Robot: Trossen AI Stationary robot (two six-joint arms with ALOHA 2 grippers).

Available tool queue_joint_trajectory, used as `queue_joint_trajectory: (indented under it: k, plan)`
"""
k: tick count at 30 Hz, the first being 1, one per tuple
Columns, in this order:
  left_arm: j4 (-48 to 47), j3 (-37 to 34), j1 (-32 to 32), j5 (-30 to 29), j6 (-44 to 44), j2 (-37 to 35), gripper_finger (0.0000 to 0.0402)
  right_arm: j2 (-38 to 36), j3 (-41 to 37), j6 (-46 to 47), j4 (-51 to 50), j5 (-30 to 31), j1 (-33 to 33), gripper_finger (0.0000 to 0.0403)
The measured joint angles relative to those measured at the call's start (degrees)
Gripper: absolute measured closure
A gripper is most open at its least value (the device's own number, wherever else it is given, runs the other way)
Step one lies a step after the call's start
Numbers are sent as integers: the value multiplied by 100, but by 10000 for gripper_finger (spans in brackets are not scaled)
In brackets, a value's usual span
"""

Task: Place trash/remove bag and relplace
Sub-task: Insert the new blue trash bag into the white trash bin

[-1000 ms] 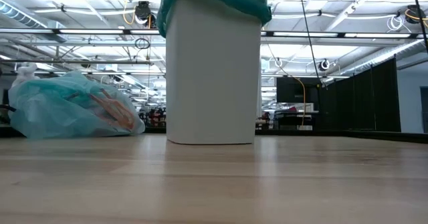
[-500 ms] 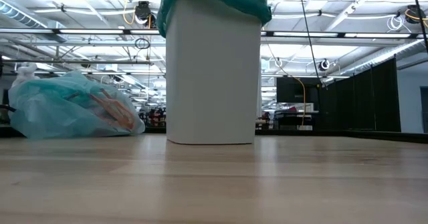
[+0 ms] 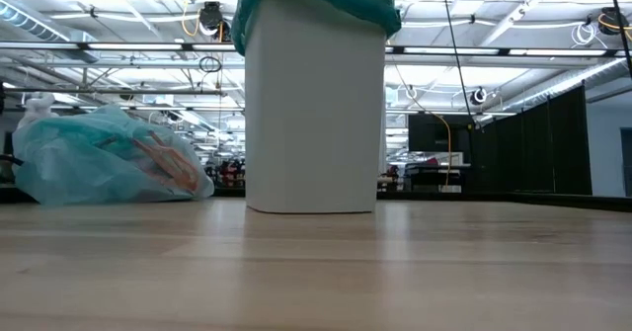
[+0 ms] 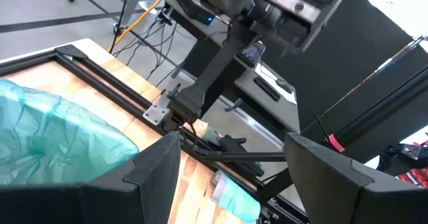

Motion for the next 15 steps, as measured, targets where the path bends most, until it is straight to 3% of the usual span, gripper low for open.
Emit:
queue_joint_trajectory:
  k: [9,10,11,12,13,15]
  plan:
    - [-15,0,22,2,14,0,141,5,0,275,2,253,-39,403]
    - [-15,0,24,2,23,0,141,-9,2,624,205,-42,-17,403]
    - [-9,0,24,2,19,0,141,-39,21,551,634,-761,75,403]
    - [-6,0,27,2,-4,0,141,-68,77,-100,1005,-1568,328,403]
    - [-8,0,26,10,1,0,141,-130,133,-664,1100,-1802,674,403]
    - [-35,0,26,100,241,0,141,-259,117,-1228,728,-836,1092,403]
